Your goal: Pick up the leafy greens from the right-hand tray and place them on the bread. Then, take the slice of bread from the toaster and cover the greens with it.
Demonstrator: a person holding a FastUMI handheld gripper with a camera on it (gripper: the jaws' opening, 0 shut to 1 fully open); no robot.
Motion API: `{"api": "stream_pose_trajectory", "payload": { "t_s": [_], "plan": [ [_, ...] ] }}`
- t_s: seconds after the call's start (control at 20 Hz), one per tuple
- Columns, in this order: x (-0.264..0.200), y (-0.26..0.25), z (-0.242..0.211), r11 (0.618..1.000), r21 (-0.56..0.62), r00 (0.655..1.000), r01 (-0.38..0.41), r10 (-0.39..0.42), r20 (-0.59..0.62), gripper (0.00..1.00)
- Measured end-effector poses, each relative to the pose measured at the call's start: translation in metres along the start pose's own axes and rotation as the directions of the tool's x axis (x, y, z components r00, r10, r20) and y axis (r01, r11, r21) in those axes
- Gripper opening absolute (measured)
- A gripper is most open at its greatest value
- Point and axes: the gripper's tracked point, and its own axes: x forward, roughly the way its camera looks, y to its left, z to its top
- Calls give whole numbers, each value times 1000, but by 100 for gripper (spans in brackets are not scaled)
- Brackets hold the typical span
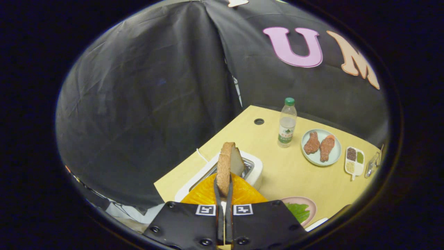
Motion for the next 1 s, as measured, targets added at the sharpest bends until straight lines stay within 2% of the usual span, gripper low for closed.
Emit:
{"api": "stream_pose_trajectory", "payload": {
  "t_s": [0.1, 0.5, 1.0],
  "plan": [
    [-10, -1, 2, 998, 61, 999, -23, 22, 28, 4],
    [-43, -49, -10, 980, 197, 994, 17, -37, 101, 4],
    [-40, -118, -101, 935, 334, 992, 116, -129, 17, 4]
  ]
}}
